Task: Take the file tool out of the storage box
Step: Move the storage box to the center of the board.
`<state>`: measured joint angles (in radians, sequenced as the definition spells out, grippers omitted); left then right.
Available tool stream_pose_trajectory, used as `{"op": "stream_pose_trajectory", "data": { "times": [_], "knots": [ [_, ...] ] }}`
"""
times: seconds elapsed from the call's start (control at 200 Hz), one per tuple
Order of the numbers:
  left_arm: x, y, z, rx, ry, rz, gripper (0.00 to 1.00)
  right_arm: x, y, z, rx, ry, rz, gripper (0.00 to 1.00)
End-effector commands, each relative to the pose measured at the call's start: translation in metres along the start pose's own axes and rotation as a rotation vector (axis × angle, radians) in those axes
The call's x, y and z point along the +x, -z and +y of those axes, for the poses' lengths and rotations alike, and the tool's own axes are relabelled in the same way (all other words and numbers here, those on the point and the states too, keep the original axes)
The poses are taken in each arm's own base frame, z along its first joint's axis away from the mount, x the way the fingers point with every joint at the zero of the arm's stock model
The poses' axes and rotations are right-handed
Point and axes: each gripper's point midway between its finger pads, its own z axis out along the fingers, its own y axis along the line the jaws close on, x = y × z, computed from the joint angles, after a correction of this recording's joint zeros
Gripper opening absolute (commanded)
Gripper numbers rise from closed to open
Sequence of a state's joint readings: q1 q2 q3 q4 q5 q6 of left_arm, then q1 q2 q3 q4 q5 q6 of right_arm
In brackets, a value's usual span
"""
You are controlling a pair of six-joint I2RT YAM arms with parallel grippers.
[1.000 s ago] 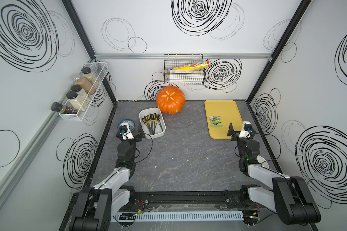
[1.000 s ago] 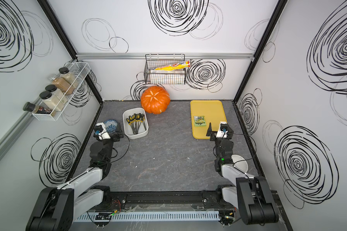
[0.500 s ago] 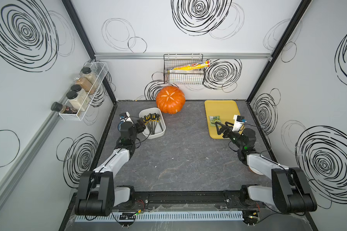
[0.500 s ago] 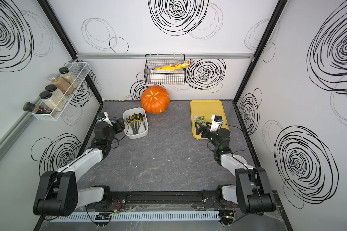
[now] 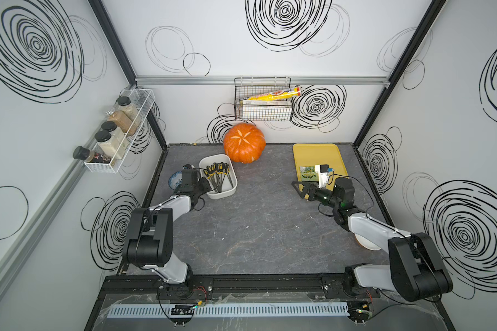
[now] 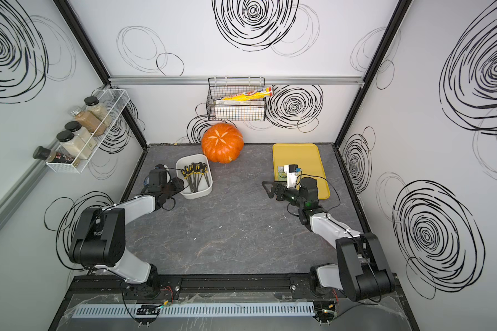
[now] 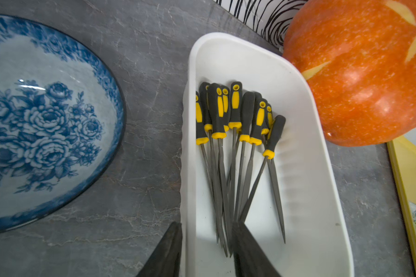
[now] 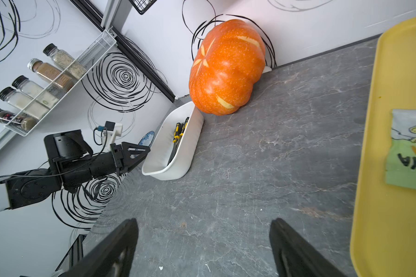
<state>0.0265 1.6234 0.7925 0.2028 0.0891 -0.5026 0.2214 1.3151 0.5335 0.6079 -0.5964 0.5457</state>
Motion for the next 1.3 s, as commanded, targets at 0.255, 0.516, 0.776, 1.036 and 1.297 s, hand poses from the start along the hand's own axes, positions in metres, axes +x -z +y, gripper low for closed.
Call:
{"op": "stream_pose_trajectory", "data": {
  "times": [0.255, 0.516, 0.776, 1.036, 1.297],
  "knots": [
    [0.004, -0.012, 0.004, -0.058, -0.018, 0.025, 0.26, -0.003, -0.004, 0.003, -0.012, -0.001, 0.013, 0.89],
    [0.009, -0.004, 0.004, -0.068, -0.028, 0.024, 0.16, 0.002, -0.009, -0.002, -0.014, -0.022, 0.033, 0.89],
    [0.018, 0.005, 0.005, -0.064, -0.04, 0.037, 0.08, 0.008, -0.011, -0.004, -0.021, -0.035, 0.049, 0.9],
    [0.046, 0.023, -0.012, -0.041, -0.082, 0.061, 0.0, 0.012, -0.011, 0.001, -0.046, -0.069, 0.071, 0.88],
    [0.091, 0.043, -0.034, 0.033, -0.109, 0.134, 0.0, 0.037, -0.015, -0.006, 0.044, -0.074, 0.14, 0.87]
  ]
}}
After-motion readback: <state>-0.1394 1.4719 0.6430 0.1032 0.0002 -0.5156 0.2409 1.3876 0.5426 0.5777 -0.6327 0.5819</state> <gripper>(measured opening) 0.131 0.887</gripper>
